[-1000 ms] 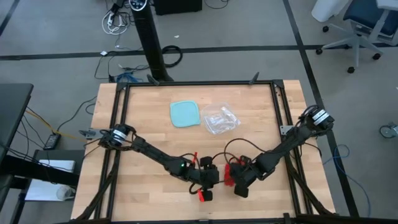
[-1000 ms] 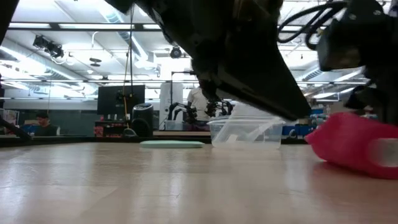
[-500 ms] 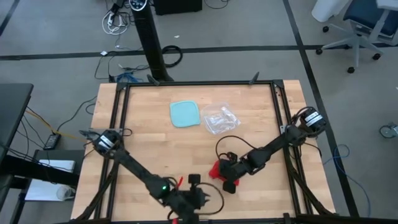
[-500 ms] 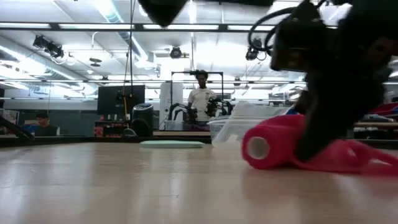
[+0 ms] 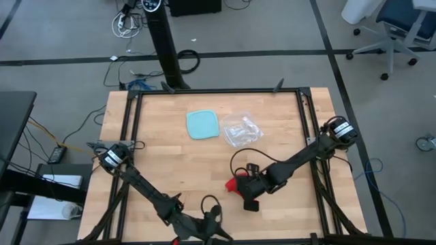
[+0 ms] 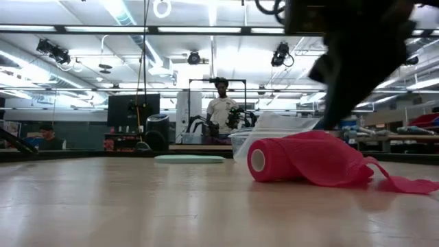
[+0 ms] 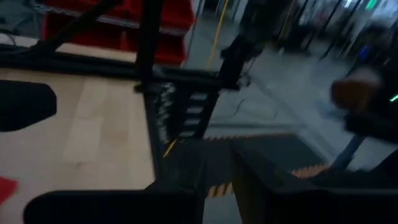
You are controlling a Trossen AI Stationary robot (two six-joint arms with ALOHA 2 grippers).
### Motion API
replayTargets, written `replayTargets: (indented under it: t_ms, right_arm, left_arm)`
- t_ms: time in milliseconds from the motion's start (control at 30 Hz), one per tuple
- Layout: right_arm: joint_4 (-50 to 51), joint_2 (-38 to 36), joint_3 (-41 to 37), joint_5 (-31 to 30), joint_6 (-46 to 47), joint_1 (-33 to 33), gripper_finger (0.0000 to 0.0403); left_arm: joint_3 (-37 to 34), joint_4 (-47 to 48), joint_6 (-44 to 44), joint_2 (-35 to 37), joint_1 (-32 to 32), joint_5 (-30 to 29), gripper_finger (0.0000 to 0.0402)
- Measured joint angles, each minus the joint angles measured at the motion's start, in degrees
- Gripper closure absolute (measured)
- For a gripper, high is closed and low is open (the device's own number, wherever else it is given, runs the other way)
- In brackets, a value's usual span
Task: Roll bandage
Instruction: Roll the red bandage
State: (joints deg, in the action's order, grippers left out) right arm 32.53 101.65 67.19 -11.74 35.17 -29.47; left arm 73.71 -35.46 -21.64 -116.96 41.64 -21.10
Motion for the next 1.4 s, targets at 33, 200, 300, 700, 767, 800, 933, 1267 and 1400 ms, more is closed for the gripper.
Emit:
replayTargets:
  t_ms: [33,200,300,700,767,800,933,1267,1400]
  right_arm:
    - [2.03,0.00,0.43,0.00,1.13,-0.50,0.0401]
    - [7.98,0.00,1.04,1.12,8.35,-3.36,0.0389]
    - [8.53,0.00,1.04,-1.57,10.64,-5.61,0.0376]
    - [2.85,6.82,-1.85,-6.62,10.23,-6.65,0.0328]
    - [2.64,7.54,-2.01,-7.59,10.22,-7.08,0.0324]
    - [2.43,7.87,-2.29,-7.84,10.22,-7.27,0.0324]
    - [2.00,8.37,-2.92,-7.83,10.35,-7.81,0.0336]
    - [2.80,7.40,-3.21,-3.39,9.40,-8.67,0.0400]
    - [7.36,2.78,-3.93,-1.44,12.47,-9.43,0.0392]
  left_arm:
    - [-1.14,-1.80,-1.43,0.03,-0.08,0.01,0.0330]
    - [-5.46,-4.90,-7.93,-0.03,-0.67,-5.63,0.0330]
    - [-6.86,-0.60,-12.65,0.01,-1.62,-9.19,0.0330]
    - [-7.23,17.15,-16.97,-0.03,-10.36,-8.08,0.0330]
    - [-7.23,17.28,-16.12,-0.03,-10.72,-7.50,0.0330]
    - [-7.23,17.32,-15.81,-0.03,-10.84,-7.29,0.0330]
    - [-7.21,17.24,-14.56,-0.03,-10.90,-6.41,0.0330]
    - [-7.18,17.62,-12.77,0.01,-10.90,-4.62,0.0330]
    - [-7.18,18.13,-12.76,0.01,-10.90,-2.70,0.0330]
